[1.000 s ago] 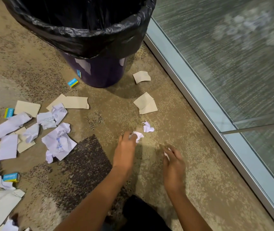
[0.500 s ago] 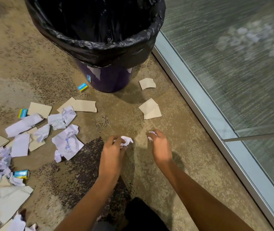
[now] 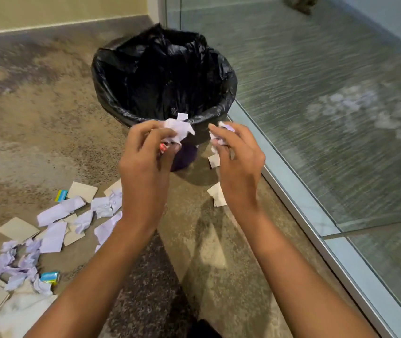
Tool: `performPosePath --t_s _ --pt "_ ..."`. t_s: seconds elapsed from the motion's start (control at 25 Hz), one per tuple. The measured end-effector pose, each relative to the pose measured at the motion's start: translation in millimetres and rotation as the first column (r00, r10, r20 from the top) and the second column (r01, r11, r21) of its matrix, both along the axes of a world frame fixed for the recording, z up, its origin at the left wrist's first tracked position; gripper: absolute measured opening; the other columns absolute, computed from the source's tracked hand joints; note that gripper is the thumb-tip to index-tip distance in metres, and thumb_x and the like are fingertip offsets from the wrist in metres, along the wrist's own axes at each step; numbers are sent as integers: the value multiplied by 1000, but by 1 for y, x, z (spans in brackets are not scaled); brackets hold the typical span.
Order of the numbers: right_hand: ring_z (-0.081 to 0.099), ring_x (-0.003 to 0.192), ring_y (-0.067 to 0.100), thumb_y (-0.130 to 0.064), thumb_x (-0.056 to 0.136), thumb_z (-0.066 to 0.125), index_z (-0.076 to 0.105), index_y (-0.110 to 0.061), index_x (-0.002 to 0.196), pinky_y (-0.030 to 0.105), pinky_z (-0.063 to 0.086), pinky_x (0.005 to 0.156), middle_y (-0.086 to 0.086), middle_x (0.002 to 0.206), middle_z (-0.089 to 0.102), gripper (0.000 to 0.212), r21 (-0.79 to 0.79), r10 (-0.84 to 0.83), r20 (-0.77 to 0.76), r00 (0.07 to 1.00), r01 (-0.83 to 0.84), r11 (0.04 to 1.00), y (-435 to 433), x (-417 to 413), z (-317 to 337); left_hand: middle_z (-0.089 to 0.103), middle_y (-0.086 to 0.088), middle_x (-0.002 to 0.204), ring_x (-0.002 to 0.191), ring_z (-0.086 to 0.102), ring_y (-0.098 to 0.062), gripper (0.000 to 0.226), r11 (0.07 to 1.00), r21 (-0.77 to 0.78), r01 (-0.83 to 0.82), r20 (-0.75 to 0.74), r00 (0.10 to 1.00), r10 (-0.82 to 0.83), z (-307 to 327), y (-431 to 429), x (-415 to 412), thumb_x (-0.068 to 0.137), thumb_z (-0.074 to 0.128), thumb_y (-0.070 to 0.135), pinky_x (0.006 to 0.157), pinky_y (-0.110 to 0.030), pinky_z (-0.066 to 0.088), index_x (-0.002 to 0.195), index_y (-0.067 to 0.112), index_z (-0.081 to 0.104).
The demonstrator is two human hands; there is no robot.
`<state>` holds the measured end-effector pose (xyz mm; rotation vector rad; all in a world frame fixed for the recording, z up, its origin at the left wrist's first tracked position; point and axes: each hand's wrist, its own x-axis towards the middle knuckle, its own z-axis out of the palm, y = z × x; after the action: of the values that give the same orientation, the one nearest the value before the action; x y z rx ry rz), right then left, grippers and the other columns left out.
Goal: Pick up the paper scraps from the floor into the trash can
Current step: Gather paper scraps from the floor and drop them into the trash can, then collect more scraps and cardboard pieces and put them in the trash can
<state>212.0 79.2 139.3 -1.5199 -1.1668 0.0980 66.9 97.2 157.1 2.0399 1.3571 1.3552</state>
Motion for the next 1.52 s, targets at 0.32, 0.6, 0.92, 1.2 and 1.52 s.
performPosePath --t_s 0.32,0.6,0.92,1.2,1.52 --pt "54 92 13 13 86 51 65 1 110 -9 28 72 19 116 56 30 -157 35 48 998 -27 987 93 -12 46 58 -7 112 95 56 -13 18 984 -170 -48 -82 996 34 35 92 6 86 65 15 77 0 28 104 12 68" --pt "39 132 25 1 96 45 52 -10 132 15 29 96 12 152 25 39 -463 148 55 987 -106 880 108 -14 59 52 -12 137 128 48 -21 29 979 -203 1 -241 969 -50 36 113 8 91 58 13 106 -24 29 118 10 66" --pt "55 84 10 2 87 57 69 -5 96 9 36 81 12 100 60 17 -165 87 137 987 -64 984 51 -32 57 65 -2 97 90 59 -12 16 991 -136 5 -100 995 -19 23 54 -20 90 56 8 82 -17 41 93 10 71" --pt "49 82 0 2 87 56 68 -8 93 3 34 79 5 94 61 17 -170 172 128 977 -149 974 -24 -60 30 61 2 92 83 52 -6 15 989 -144 -34 -44 999 28 -3 -28 -63 90 54 12 77 -24 43 90 13 69" --pt "52 78 7 2 87 54 66 -9 93 18 40 73 3 89 60 17 -303 303 33 952 -279 911 -105 -119 -12 64 4 94 89 57 -12 15 903 -332 -273 -95 962 256 -37 -145 -156 90 55 15 78 -27 42 90 16 70"
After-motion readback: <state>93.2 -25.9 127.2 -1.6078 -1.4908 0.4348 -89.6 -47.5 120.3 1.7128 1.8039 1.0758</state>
